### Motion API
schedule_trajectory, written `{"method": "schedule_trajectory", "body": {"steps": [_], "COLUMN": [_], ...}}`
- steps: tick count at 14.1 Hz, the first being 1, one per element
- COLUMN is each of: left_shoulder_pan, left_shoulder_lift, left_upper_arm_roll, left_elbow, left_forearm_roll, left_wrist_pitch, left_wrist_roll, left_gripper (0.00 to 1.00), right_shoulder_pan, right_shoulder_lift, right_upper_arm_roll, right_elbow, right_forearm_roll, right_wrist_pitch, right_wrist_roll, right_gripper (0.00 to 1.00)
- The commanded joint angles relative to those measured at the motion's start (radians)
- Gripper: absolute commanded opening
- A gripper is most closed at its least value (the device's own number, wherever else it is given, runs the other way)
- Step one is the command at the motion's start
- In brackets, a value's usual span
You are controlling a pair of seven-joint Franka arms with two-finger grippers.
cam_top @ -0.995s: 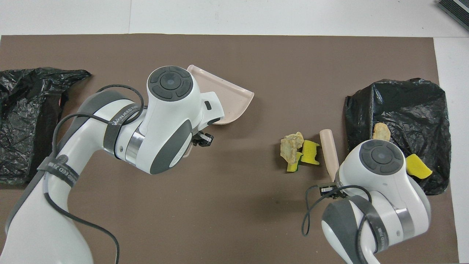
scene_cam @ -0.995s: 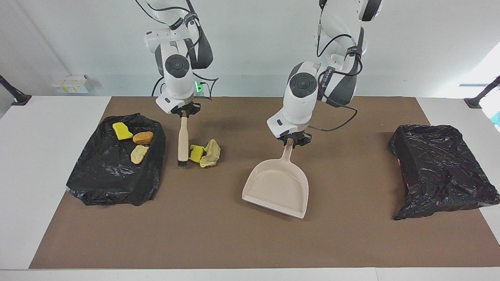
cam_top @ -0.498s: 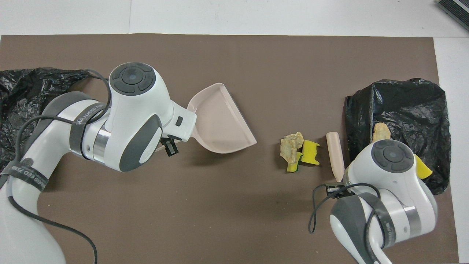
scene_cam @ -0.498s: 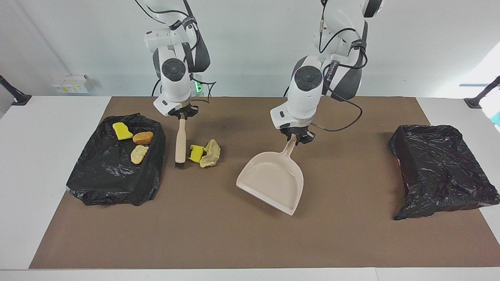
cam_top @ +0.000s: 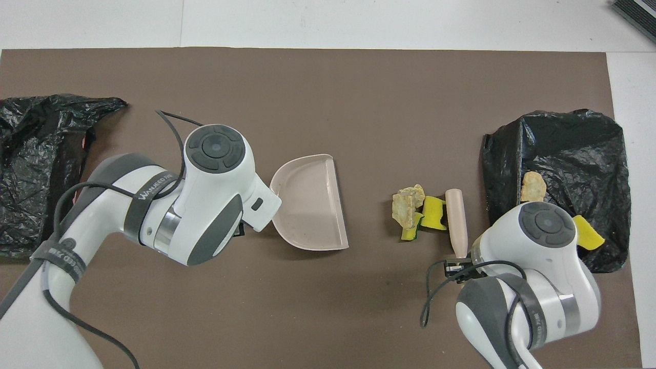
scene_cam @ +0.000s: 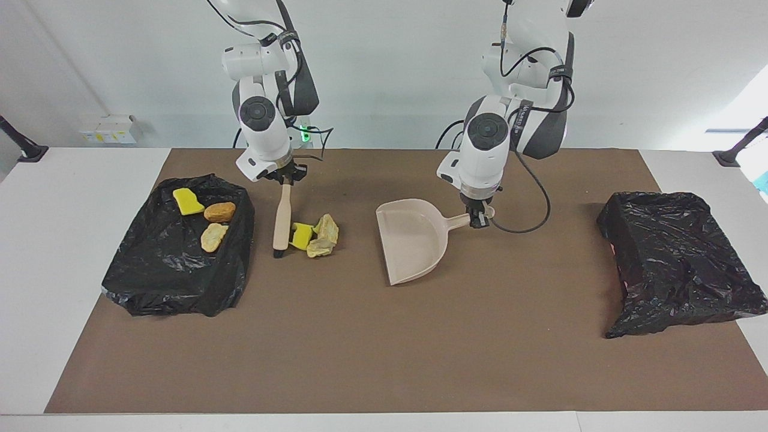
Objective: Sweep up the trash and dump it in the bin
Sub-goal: 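Move the dustpan near the paper with the left gripper while the right gripper follows, then sweep the paper and yellow sponge into the dustpan with the right gripper's brush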
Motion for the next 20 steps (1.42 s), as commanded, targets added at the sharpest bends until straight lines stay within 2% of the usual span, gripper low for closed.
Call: {"method": "schedule_trajectory", "body": {"steps": [1,5,7,10,13,17,18,19,20], "left_shoulder_pan": [-0.063,-0.126,-0.153,-0.189,-0.187,-0.175,-0.166,-0.160,-0.158], "left_shoulder_lift": [-0.042,-0.053,-0.056,-0.056,-0.054,-0.053,-0.051,-0.050,-0.050], "left_upper_arm_roll": [0.009,0.009,0.008,0.006,0.006,0.006,0.006,0.006,0.008], "left_elbow": [-0.058,-0.087,-0.102,-0.141,-0.150,-0.155,-0.155,-0.153,-0.148], "left_forearm_roll": [0.050,0.064,0.064,0.064,0.064,0.062,0.062,0.062,0.061], "left_wrist_pitch": [0.025,0.036,0.041,0.115,0.165,0.189,0.188,0.186,0.182], "left_wrist_roll": [-0.103,-0.179,-0.195,-0.200,-0.195,-0.183,-0.187,-0.193,-0.195], "left_gripper": [0.00,0.00,0.00,0.00,0.00,0.00,0.00,0.00,0.00], "right_shoulder_pan": [0.047,0.106,0.171,0.202,0.254,0.267,0.255,0.248,0.238], "right_shoulder_lift": [-0.015,-0.009,-0.002,0.000,0.015,0.011,0.008,0.023,0.046], "right_upper_arm_roll": [0.005,0.005,0.005,0.005,0.005,-0.004,-0.004,-0.003,-0.004], "right_elbow": [-0.025,-0.020,-0.005,0.004,0.044,0.101,0.134,0.174,0.196], "right_forearm_roll": [0.040,0.129,0.213,0.347,0.418,0.383,0.311,0.186,0.092], "right_wrist_pitch": [0.041,0.094,0.104,0.107,0.121,0.072,0.032,0.003,0.009], "right_wrist_roll": [-0.008,-0.028,-0.047,-0.048,-0.018,0.018,0.018,0.012,-0.007], "right_gripper": [0.00,0.00,0.00,0.00,0.00,0.00,0.00,0.00,0.00]}}
